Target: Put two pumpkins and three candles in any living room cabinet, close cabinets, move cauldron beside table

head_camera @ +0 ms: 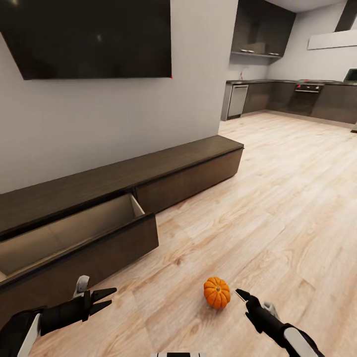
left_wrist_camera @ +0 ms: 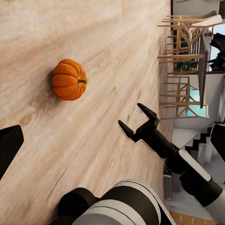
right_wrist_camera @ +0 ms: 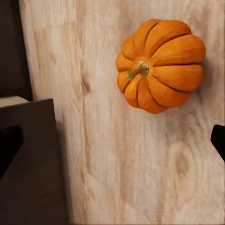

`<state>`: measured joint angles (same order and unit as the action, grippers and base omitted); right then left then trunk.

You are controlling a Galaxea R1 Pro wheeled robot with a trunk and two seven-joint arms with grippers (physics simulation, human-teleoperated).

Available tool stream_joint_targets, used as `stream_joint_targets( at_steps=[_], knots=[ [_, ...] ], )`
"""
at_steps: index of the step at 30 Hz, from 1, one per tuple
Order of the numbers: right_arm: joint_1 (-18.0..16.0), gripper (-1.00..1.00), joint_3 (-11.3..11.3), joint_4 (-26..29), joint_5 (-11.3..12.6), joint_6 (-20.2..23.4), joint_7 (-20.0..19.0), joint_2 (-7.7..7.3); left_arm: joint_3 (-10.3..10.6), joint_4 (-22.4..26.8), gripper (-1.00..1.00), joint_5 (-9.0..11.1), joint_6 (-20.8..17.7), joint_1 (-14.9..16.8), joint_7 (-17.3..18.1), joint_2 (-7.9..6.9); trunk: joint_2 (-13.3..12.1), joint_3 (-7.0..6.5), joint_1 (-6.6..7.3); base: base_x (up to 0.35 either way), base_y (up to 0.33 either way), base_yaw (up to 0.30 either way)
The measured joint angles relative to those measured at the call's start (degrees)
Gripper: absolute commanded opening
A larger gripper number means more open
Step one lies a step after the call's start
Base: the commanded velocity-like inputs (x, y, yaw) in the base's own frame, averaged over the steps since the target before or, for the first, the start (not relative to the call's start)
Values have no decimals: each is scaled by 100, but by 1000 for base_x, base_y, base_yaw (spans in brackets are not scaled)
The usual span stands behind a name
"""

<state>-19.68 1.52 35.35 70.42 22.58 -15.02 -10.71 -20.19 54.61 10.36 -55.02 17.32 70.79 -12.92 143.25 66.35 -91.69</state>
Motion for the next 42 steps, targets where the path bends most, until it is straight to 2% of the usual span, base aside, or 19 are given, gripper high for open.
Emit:
stream_joint_targets(
  at_steps=[3,8,15,32,42],
  knots=[
    [-334,100,3,28,10,55,544,-43,-2,-2,100,0,0,0,-3,0,0,0,0,5,-2,0],
    [-562,100,30,40,3,34,852,17,3,3,100,1,0,0,-8,7,0,0,0,93,-25,0],
    [-616,100,14,34,16,157,907,-51,6,6,100,-7,7,0,-53,134,0,0,0,77,-77,0],
    [-616,100,51,-122,-1,-72,873,13,13,6,100,-8,15,0,-30,148,0,0,0,179,-22,0],
    [-616,100,58,-133,-2,-97,869,-6,-10,6,100,-4,10,0,-1,141,0,0,0,85,-72,0]
  ],
)
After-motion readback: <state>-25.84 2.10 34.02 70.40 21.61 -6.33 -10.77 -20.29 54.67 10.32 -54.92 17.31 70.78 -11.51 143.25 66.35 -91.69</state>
